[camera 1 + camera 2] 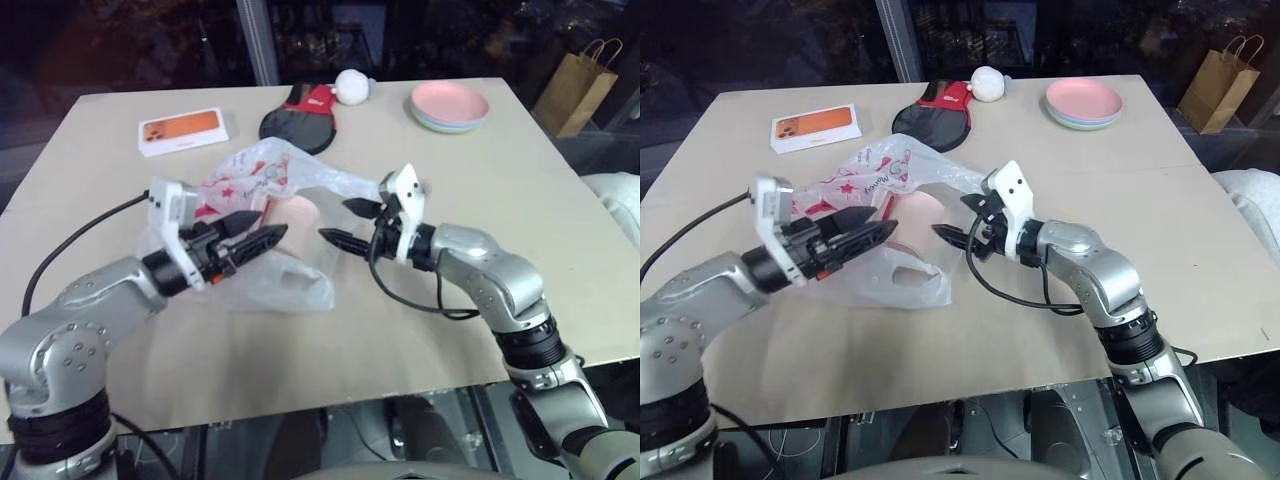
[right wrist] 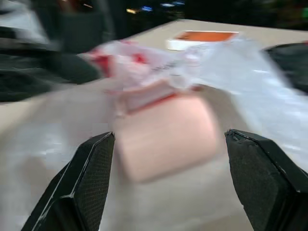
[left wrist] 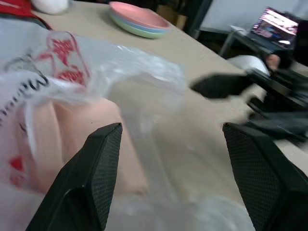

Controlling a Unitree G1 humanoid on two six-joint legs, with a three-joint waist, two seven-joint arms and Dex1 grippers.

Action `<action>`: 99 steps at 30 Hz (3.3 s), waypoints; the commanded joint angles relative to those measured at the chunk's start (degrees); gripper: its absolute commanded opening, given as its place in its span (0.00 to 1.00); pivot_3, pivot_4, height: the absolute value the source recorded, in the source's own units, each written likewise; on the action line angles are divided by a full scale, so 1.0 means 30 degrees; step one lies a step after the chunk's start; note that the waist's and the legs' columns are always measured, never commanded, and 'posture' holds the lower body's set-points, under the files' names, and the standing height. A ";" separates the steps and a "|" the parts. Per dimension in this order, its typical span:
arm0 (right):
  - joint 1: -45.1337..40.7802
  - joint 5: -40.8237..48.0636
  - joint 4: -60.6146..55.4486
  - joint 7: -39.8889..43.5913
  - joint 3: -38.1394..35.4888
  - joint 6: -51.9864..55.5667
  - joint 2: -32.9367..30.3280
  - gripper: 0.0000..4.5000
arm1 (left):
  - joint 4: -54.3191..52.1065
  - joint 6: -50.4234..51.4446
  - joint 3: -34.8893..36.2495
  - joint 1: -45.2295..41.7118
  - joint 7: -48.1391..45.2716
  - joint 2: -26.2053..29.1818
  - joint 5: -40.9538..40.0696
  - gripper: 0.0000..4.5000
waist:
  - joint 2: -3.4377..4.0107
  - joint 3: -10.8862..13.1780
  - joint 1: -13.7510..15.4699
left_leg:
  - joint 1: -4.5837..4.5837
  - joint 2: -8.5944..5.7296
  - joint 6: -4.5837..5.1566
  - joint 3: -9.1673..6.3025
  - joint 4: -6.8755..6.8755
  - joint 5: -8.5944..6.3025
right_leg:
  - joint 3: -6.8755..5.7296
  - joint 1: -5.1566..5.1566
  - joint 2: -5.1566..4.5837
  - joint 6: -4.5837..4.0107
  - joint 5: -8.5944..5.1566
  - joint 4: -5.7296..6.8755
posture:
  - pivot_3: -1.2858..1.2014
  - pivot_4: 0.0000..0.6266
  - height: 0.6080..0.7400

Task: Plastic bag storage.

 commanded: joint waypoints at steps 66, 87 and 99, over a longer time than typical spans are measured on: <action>-0.5358 -0.4126 0.5827 0.2524 -0.2189 -0.0735 0.0547 0.02 | -0.5994 -1.0110 -0.5536 0.9257 0.5462 0.3494 0.0868 0.76 | 0.0110 0.0158 0.0044 | 0.0023 -0.0026 -0.0002 0.0155 0.0000 0.0000 | 0.0167 -0.0082 0.0015 -0.0174 -0.0029 0.0082 | 0.52 0.24 1.00; -0.5442 -0.4220 0.5823 0.2296 -0.2087 -0.0681 0.1101 0.02 | -0.3905 -0.3225 -0.9883 0.0277 0.1313 0.5963 0.6881 0.76 | 0.0089 0.0173 0.0015 | -0.0008 0.0010 0.0000 0.0121 -0.0019 0.0000 | 0.0140 -0.0130 0.0042 -0.0080 0.0013 0.0117 | 0.52 0.24 1.00; -0.5372 -0.4243 0.5586 0.1957 -0.2177 -0.0503 0.1049 0.00 | -0.1975 -0.2304 -1.0244 -0.0376 -0.0038 0.5143 0.7595 0.25 | 0.0085 0.0177 0.0027 | -0.0009 0.0012 0.0000 0.0108 -0.0016 0.0000 | 0.0130 -0.0131 0.0045 -0.0082 0.0013 0.0123 | 0.52 0.24 1.00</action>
